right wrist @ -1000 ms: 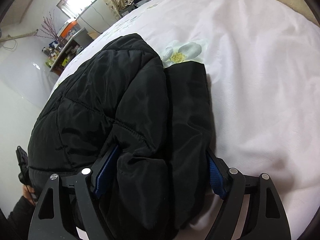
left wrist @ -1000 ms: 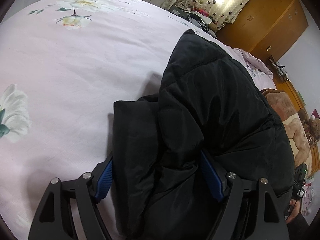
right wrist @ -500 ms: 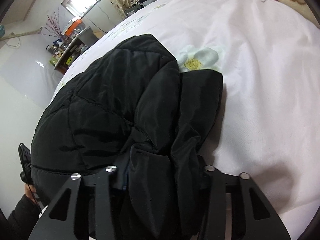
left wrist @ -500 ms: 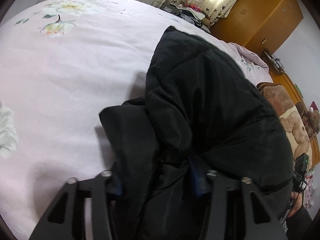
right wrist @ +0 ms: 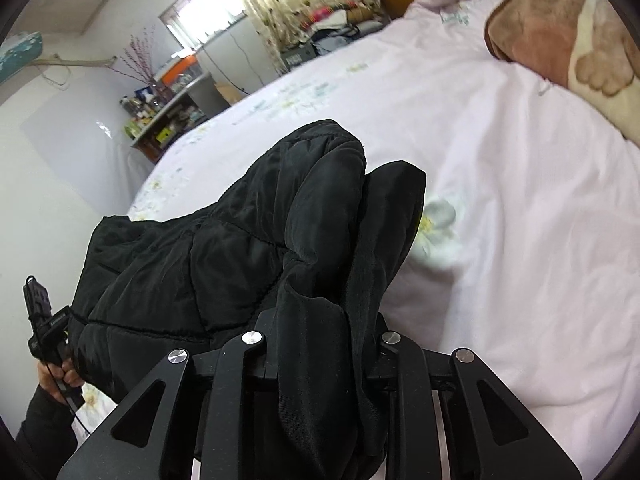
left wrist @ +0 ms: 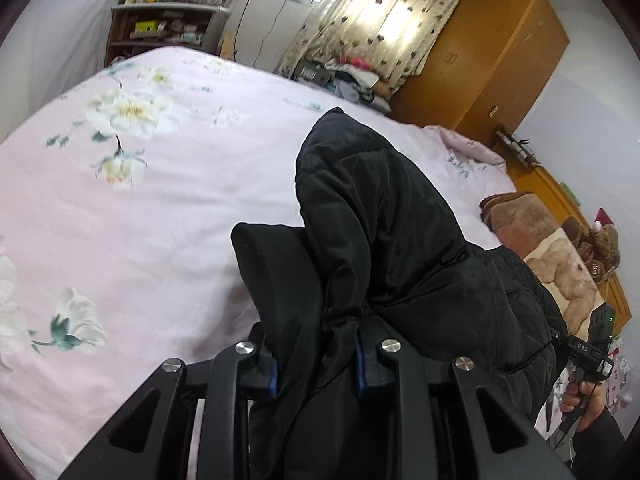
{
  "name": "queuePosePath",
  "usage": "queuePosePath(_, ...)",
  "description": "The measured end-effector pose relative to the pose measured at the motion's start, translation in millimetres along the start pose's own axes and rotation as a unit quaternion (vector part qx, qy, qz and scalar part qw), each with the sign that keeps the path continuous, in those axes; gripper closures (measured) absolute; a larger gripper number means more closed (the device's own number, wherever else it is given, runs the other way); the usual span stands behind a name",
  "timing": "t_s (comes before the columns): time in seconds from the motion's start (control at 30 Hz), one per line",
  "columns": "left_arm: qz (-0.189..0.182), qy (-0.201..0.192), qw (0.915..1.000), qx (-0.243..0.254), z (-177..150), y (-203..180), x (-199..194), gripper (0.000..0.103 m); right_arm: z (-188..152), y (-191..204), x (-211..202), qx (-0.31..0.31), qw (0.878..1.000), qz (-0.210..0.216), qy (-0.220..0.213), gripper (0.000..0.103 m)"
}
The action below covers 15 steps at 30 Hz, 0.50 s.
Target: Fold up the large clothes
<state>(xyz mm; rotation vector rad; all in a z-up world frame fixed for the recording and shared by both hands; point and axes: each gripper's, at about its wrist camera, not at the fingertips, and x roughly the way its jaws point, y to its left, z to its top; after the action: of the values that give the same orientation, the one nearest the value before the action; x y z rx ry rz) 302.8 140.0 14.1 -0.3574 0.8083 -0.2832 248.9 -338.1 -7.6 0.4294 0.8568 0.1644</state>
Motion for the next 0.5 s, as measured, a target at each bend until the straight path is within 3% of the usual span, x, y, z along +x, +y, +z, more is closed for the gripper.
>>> queuePosePath(0.23, -0.012, -0.031, 0.9994, 0.002, -2, -6, -47, 0.076, 3, 26, -29, -0.008, 0.999, 0.030, -0.029, 0.079)
queuePosePath(0.5, -0.021, -0.038, 0.9990, 0.010, -41, -6, -77, 0.076, -38, 18, -55, -0.004, 0.999, 0.039, -0.027, 0.079)
